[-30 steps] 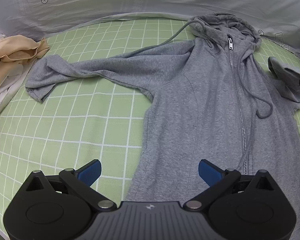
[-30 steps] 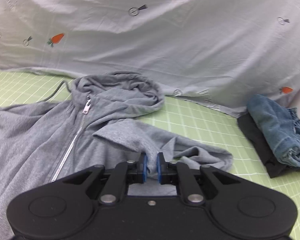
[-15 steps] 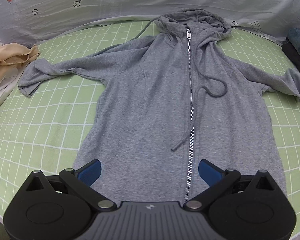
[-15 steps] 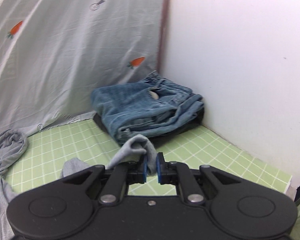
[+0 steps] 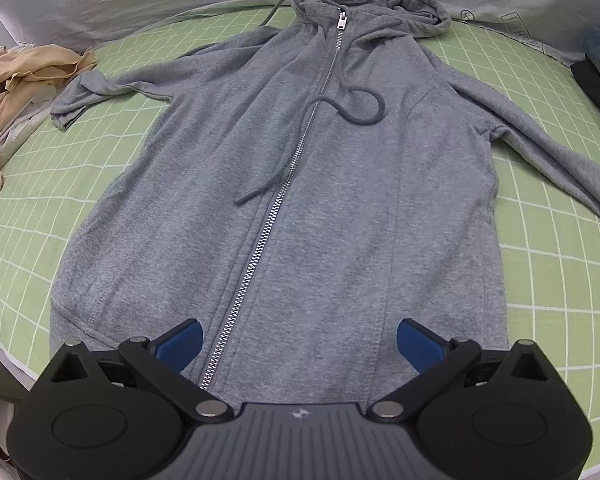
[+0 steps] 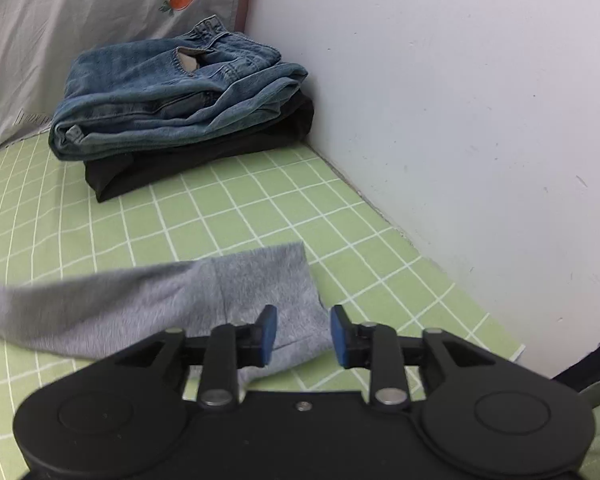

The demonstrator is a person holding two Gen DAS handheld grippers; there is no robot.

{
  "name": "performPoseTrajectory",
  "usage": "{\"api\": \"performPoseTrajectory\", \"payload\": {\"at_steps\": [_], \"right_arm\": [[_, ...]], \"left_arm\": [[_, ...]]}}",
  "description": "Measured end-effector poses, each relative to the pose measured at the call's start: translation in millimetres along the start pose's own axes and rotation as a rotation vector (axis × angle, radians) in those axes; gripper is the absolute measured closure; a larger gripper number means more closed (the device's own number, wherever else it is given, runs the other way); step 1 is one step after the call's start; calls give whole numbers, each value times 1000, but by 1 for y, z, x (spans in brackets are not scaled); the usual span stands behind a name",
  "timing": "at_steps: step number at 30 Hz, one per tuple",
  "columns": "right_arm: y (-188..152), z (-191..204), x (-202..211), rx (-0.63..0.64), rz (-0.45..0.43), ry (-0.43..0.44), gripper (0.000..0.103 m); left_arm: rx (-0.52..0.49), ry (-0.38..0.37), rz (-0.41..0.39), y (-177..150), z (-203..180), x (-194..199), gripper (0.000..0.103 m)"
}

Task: Fold clothes
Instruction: 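Grasp a grey sleeve cuff with the right gripper and pull it outward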

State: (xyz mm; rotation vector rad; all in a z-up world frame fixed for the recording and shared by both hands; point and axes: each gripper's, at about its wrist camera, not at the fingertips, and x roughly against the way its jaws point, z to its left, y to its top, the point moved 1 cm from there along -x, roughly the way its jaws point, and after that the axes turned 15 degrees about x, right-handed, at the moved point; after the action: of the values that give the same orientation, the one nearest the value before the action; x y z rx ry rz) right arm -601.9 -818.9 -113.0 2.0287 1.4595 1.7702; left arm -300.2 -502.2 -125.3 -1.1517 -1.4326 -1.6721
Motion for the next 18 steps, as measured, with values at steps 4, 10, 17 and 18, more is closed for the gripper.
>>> {"api": "performPoseTrajectory", "payload": {"at_steps": [4,10,17,18], "right_arm": [[-16,18,-2,42,-11,82,50],[-31,-1,-20,-290,26,131,26],[-30,-10,-35,-321,9,143,43],[-29,-10,-37,-315,5,145,49]], "left_arm": [[-18,8,32,-13,-8,-3,1],[-29,17,57,-20,-12,-7,1],[-42,18,64,-23,-15,-11,1],[-40,17,65,-23,-15,-11,1]]}}
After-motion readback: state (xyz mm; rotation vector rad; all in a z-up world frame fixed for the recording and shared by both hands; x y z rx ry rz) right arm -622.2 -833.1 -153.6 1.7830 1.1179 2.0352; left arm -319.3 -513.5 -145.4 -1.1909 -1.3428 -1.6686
